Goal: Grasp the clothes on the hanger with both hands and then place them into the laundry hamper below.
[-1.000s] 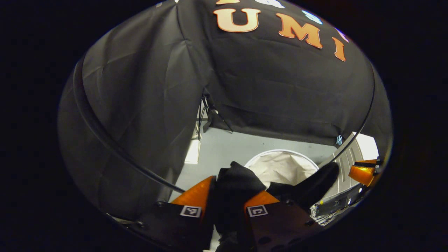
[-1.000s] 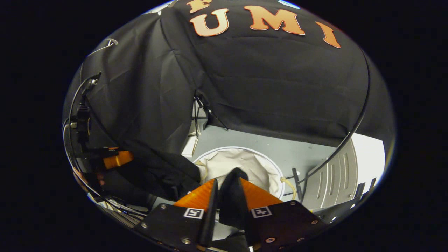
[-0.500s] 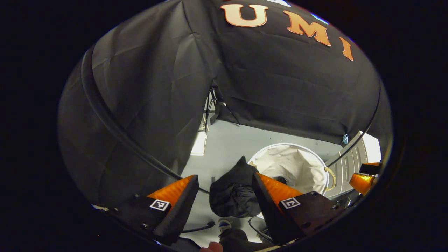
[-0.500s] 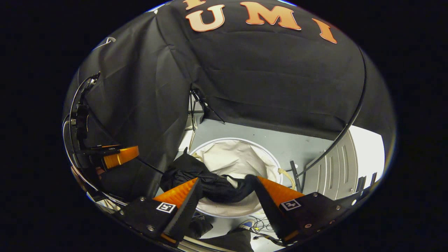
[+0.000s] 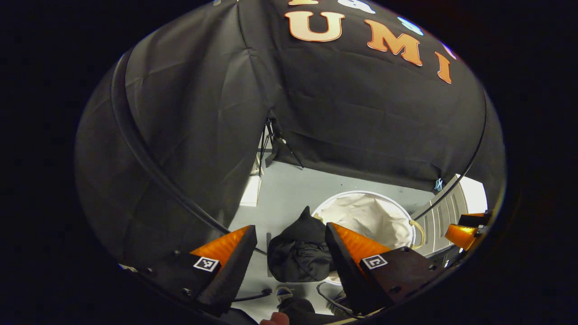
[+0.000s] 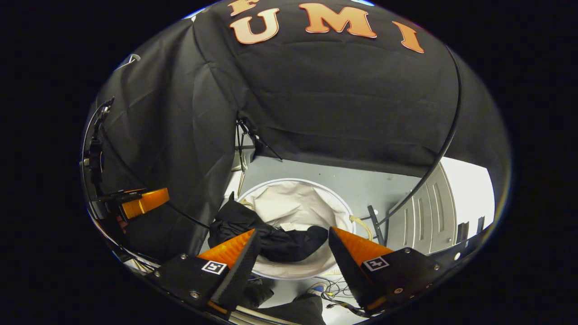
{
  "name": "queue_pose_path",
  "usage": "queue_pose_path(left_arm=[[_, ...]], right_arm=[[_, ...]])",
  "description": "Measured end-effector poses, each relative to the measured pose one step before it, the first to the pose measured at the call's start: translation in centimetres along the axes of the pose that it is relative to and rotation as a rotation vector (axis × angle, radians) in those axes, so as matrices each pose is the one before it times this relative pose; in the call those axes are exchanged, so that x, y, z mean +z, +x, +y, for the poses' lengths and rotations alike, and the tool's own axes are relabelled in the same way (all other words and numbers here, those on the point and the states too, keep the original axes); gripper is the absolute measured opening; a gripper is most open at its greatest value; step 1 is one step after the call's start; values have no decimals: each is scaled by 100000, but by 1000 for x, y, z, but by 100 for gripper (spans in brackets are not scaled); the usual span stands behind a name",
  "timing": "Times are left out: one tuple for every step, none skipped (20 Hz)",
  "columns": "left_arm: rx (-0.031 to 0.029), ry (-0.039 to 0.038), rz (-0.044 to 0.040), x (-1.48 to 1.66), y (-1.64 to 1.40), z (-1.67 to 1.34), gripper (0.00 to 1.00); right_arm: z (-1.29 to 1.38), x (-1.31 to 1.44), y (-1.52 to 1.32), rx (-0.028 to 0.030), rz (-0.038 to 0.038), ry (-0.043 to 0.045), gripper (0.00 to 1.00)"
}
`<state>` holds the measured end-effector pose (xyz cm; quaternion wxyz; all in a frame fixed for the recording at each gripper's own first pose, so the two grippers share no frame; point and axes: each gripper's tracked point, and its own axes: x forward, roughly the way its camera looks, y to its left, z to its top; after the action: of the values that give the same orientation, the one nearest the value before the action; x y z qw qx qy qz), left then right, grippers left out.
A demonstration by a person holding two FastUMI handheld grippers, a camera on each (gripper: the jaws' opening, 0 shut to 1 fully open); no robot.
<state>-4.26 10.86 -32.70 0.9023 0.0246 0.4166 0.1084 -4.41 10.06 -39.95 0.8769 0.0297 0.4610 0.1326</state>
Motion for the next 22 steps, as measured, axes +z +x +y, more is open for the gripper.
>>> queue_pose_path(left_arm=[[-477,-698,-922,375,-268,-140,99],[-452,-778,-646,194,-214,-168,99],[-406,-811,-418,342,-223,-165,99],[-518,-776,-1097,387,-272,-124,99],[-668,-504,-1642,774,-382,-153,99],[-476,-194,-2315,838,-479,-133,99],[-195,-43,-2319,1018,-453,-120,99],[-280,-263,-2470,489,-481,-143,99],[-717,-664,-2601,1242,-549,-311,99],[-650,-1110,-3272,1222,-117,-901,99],[-516,-899,-3378,1583,-496,-394,99],[-574,-948,-4115,1723,-640,-308,99],[-799,-859,-4513,1962,-509,-317,99],[-556,-879,-4232,1545,-511,-524,99],[537,-627,-4481,1998,-684,-158,99],[515,-226,-5111,1964,-551,103,99],[-174,450,-5000,1974,-389,-52,99],[-350,-155,-3621,1606,-627,-334,100],[-839,-366,-2769,1553,-478,-362,97],[-830,-508,-2453,1061,-392,-308,100],[-827,-573,-2714,1204,-361,-303,100],[-617,-432,-2608,1307,-448,-309,100]], right_arm=[[-98,520,-227,-245,-1266,854,94],[-106,489,-164,-160,-779,845,94],[77,356,-302,-26,-1130,745,94],[-113,691,-281,-316,-1609,403,94],[-58,627,-200,-204,-1879,135,94],[-148,831,-307,-335,-1985,99,94],[-125,710,-444,-268,-1662,72,94],[-78,884,-558,-95,-1753,-74,94],[40,1088,-873,-440,-2644,-166,94],[-93,1423,-861,-268,-3159,-456,94],[105,1697,-991,-241,-4000,-619,94],[-83,2067,-995,-359,-4642,-737,94],[-84,2124,-1219,-365,-4694,-764,94],[-110,2198,-896,-350,-4973,-464,93],[-73,2481,-917,-342,-4226,-131,93],[-481,1968,-1079,-459,-4072,67,93],[-127,1730,-1208,-647,-4599,43,93],[-449,2118,-900,-1149,-4503,-210,93],[-595,1952,-756,-1134,-4551,-593,94],[-734,1935,-680,-1253,-4195,-724,93],[-688,1685,-667,-1133,-4256,-881,93],[-937,1658,-660,-1576,-3851,-880,93]])
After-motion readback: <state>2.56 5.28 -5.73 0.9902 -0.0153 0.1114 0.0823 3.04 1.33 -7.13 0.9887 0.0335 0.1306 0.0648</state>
